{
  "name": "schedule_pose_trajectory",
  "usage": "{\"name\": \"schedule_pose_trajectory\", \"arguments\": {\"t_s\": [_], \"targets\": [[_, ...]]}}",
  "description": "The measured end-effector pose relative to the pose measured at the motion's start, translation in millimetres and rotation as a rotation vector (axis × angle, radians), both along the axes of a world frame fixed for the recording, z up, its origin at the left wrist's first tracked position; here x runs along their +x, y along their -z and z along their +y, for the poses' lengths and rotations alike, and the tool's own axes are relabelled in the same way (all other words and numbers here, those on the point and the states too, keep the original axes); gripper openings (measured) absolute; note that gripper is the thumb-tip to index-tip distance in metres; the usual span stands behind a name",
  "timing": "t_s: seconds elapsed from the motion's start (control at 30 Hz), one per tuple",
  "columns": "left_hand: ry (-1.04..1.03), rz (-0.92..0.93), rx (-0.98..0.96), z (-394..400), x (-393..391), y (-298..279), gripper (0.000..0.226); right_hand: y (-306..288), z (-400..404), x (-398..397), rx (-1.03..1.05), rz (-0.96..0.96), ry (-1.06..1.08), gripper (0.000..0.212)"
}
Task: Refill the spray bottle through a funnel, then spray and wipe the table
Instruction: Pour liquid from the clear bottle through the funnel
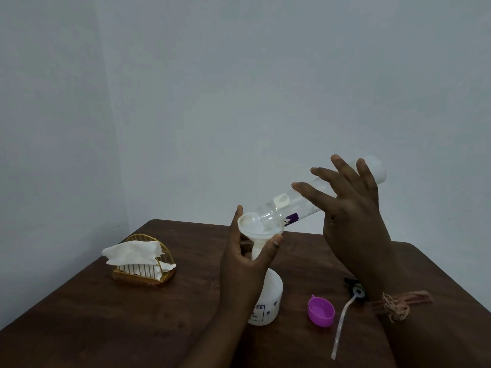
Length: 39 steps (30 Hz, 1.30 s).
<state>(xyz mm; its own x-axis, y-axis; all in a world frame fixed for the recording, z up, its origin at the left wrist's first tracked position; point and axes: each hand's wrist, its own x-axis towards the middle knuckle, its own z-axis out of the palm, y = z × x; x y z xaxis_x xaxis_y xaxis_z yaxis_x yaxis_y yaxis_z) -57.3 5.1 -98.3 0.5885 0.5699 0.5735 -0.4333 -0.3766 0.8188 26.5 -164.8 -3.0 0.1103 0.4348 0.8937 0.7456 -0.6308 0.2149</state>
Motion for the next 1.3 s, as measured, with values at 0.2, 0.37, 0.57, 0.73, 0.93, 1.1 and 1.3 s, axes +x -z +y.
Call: {"name": "schedule_pose_trajectory", "arguments": {"t_s": [0.2, 0.37, 0.57, 0.73, 0.93, 1.1, 1.3], "targets": [[0.003, -0.003, 0.000, 0, -1, -1, 0.095, -1, 3, -9, 0.014, -0.036, 0.019, 0.066], [-0.003, 0.007, -0.001, 0, -1, -1, 0.092, 0, 5, -11, 0.048, -0.070, 0.029, 0.067], [0.001, -0.003, -0.007, 0, -1, 0, 0.091, 0, 8, -12, 0.030, -0.079, 0.023, 0.070], [-0.002, -0.006, 0.000, -1, -2, -1, 0.092, 0, 10, -14, 0.013, -0.074, 0.017, 0.063], [-0.010, -0.005, 0.006, 0, 0, -1, 0.092, -1, 10, -14, 0.016, -0.080, 0.021, 0.066], [-0.008, -0.006, 0.013, 1, 1, 1, 0.094, 0, 10, -15, 0.030, -0.079, 0.020, 0.066], [-0.006, -0.009, -0.002, 0, 0, 1, 0.092, -1, 10, -16, 0.048, -0.090, 0.009, 0.066]]}}
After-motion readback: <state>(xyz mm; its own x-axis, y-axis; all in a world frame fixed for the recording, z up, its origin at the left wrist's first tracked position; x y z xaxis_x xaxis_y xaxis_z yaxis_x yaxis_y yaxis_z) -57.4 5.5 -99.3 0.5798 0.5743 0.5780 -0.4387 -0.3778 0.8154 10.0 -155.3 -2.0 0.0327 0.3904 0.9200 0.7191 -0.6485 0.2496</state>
